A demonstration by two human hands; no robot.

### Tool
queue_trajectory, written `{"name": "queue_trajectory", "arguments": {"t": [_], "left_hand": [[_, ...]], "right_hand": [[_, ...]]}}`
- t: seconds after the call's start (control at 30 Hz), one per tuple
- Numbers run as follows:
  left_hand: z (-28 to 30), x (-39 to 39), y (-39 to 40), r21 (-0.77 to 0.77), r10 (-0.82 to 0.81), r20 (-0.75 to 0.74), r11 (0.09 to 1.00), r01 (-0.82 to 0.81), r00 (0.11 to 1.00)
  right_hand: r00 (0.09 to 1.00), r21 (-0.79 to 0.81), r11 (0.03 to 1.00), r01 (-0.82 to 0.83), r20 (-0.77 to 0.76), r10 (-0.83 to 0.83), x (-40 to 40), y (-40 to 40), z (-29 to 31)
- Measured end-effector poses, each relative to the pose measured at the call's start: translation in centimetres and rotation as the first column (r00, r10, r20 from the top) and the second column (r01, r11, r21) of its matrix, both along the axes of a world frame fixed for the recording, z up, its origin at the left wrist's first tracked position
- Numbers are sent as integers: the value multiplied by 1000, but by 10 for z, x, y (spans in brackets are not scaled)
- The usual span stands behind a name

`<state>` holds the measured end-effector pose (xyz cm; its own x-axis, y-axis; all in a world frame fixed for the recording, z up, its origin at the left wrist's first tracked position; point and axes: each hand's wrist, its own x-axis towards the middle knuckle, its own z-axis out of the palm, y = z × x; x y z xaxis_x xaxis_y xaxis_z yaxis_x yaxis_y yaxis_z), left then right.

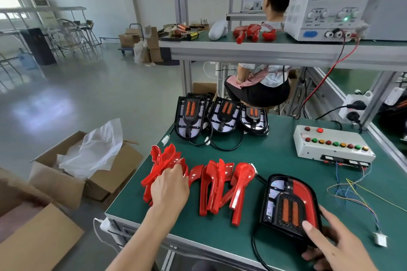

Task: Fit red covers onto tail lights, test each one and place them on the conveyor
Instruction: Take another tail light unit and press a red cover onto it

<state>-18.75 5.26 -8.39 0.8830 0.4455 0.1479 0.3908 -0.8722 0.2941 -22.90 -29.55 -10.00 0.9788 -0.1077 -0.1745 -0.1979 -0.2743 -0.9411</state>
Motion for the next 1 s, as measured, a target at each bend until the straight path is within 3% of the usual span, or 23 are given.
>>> {"name": "queue_trajectory", "arguments": {"t": [0.27,0.37,0.43,0.57,0.6,0.7,0.73,0.8,0.87,0.97,1.0], "left_hand": [[11,6,-1,-20,-14,183,1000,18,983],[35,6,-16,-121,-37,345,989,83,938],[52,6,-33,-249,-105,437,940,232,893],[72,10,-82,-591,-142,459,688,421,877],[72,14,-96,-683,-132,432,599,419,892],[65,28,-136,-921,-161,293,217,323,943],[60,32,-146,-936,-210,270,173,308,940],[49,39,-161,-933,-295,239,196,303,925],[40,45,-167,-909,-333,181,303,287,925],[31,54,-168,-645,-363,120,679,350,924],[31,55,-168,-553,-363,108,752,360,925]], "right_hand": [[1000,14,1000,-1,-7,1,5,1,-9],[1000,-6,1000,-10,1,10,6,0,-11],[1000,-1,1000,-11,0,11,6,-1,-12],[1000,-7,1000,3,-11,-3,10,-4,-12],[1000,-8,1000,5,-13,-5,11,-5,-12],[1000,-27,1000,-5,-25,4,13,-7,-14],[1000,-41,999,-11,-28,10,14,-7,-13],[999,-79,996,-32,-24,30,15,-8,-12],[998,-120,991,-58,-12,57,16,-8,-10],[997,-150,986,-71,-5,71,15,-9,-7],[997,-150,986,-71,-2,72,15,-8,-7]]}}
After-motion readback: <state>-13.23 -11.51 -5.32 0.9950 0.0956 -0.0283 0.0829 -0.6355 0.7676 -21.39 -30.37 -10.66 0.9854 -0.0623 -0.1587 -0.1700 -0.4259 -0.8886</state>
